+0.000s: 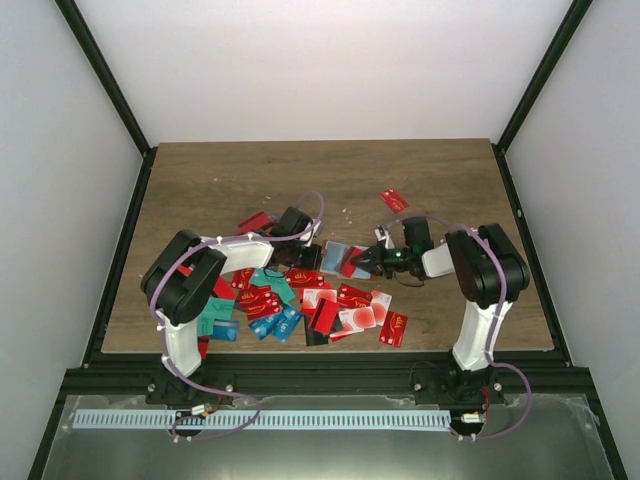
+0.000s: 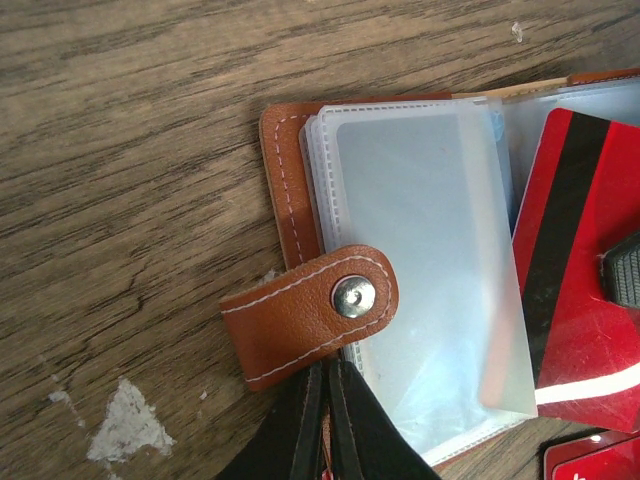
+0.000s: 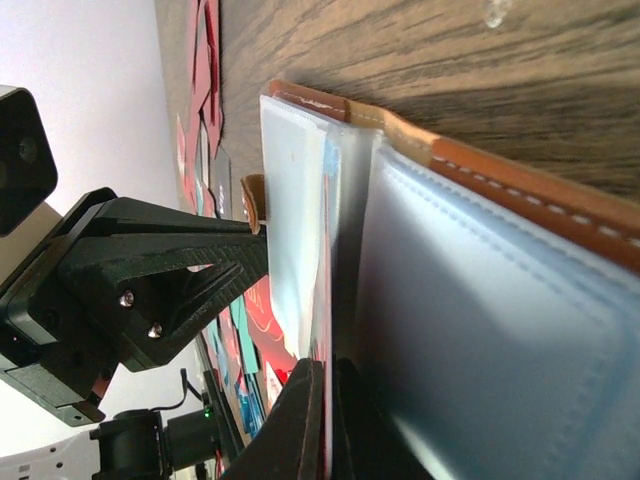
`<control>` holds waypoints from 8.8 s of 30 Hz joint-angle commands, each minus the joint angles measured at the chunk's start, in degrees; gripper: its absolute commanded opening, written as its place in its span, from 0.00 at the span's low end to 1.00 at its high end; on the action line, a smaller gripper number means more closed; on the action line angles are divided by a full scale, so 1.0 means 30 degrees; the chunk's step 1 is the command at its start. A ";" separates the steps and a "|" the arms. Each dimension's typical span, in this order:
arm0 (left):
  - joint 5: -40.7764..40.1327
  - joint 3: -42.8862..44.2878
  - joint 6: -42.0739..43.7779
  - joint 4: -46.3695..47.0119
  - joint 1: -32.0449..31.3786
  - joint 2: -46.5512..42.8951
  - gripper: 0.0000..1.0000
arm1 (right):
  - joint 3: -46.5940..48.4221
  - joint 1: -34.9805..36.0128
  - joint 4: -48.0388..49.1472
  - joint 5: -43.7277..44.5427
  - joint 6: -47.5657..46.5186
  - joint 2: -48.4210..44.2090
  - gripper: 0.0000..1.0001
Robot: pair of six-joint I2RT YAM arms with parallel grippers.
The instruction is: Put the credit cards into the card holder
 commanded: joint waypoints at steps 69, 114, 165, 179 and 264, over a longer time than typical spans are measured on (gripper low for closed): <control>0.0565 0.0462 0.1115 -0.0408 0.0028 0.0269 0.04 | 0.3542 0.1082 -0.9054 0.4260 -0.2166 -0.1618 0.24; 0.0970 0.0985 0.1606 0.0532 0.0174 0.0415 0.07 | 0.8283 0.1000 -1.5033 0.1229 -0.8728 0.3386 0.12; -0.2938 0.3195 0.1492 -0.4187 -0.1522 0.3216 0.43 | 0.3524 0.1010 -0.9129 0.3118 -0.3238 -0.1032 0.36; -0.2276 0.2864 0.1492 -0.4020 -0.1510 0.3049 0.41 | 0.1835 0.1011 -0.5788 0.4443 0.0270 -0.1174 0.26; -0.2188 0.3236 0.3145 -0.2234 -0.0265 0.3034 0.37 | 0.5422 -0.0340 -1.3618 0.4420 -0.6342 0.0540 0.01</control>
